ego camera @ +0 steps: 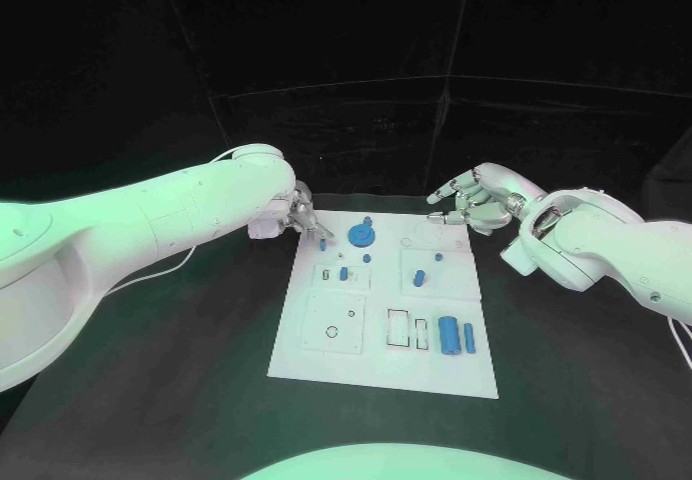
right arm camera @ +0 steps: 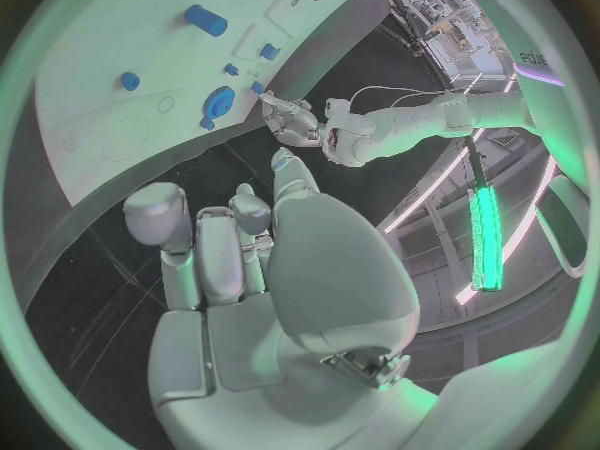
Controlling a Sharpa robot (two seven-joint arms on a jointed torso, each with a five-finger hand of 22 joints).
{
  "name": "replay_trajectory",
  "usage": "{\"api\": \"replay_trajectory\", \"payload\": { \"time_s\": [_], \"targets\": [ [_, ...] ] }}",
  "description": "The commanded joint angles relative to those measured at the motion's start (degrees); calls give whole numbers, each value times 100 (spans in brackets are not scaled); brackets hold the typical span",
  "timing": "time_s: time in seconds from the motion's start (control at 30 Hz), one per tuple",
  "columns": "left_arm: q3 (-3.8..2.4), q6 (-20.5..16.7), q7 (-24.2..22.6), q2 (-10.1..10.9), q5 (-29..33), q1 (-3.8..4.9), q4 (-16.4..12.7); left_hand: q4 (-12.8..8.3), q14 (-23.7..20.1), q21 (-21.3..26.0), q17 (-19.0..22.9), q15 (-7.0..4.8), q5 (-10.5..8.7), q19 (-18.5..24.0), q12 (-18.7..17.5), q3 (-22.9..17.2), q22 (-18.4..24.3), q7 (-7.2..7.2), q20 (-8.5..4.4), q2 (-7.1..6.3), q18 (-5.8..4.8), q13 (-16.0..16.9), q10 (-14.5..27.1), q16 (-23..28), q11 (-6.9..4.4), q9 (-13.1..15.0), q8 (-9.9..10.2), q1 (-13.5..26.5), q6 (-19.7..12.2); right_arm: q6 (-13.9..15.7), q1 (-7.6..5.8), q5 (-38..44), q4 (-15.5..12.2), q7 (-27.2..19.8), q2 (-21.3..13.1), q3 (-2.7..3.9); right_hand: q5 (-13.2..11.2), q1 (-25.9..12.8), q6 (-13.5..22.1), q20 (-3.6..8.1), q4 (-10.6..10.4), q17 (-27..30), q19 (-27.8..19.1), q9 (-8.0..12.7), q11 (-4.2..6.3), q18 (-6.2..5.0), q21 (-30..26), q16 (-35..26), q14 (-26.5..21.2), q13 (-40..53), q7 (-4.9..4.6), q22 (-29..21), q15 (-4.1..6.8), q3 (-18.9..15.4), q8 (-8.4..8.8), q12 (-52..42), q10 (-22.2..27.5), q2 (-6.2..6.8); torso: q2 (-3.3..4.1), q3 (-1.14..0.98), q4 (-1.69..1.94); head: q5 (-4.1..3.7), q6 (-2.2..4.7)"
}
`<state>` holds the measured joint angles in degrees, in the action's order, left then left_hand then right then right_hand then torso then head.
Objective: Assemble the parts on the task board
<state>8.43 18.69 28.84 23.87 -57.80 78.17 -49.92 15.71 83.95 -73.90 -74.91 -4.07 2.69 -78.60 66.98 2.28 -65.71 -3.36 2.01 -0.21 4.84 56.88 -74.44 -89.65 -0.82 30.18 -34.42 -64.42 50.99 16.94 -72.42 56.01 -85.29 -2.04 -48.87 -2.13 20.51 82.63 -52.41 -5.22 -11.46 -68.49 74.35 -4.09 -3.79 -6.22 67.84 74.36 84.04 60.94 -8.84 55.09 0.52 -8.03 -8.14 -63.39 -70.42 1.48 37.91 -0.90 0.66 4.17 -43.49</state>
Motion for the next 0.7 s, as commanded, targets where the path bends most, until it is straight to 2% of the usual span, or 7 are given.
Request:
{"api": "replay_trajectory", "payload": {
  "time_s": [0.03,0.7],
  "targets": [
    [0,29,-72,-39,-61,-10,55,-30,605,-42,-1509,-32,6,-59,21,27,-15,2,-5,50,34,5,-35,-35,-4,-12,-24,-95,23,53,-12,8,-1,-26,12,3,16,-7,44,6,11,-4,1,7,8,-49,-28,-19,137,2,1,-2,34,-31,-32,-8,34,-64,0,-7,8,-7,-7],
    [-2,-18,-51,-297,-61,-105,366,-103,605,-58,-1509,-34,7,-71,26,31,-47,1,-11,177,28,-2,-39,-35,-4,-38,-28,-262,22,52,-12,8,12,-33,54,3,16,-7,44,6,11,-4,1,7,8,-49,-28,-19,137,2,1,-2,34,-31,-32,-8,34,-64,1,-9,-1,15,-19]
  ]
}}
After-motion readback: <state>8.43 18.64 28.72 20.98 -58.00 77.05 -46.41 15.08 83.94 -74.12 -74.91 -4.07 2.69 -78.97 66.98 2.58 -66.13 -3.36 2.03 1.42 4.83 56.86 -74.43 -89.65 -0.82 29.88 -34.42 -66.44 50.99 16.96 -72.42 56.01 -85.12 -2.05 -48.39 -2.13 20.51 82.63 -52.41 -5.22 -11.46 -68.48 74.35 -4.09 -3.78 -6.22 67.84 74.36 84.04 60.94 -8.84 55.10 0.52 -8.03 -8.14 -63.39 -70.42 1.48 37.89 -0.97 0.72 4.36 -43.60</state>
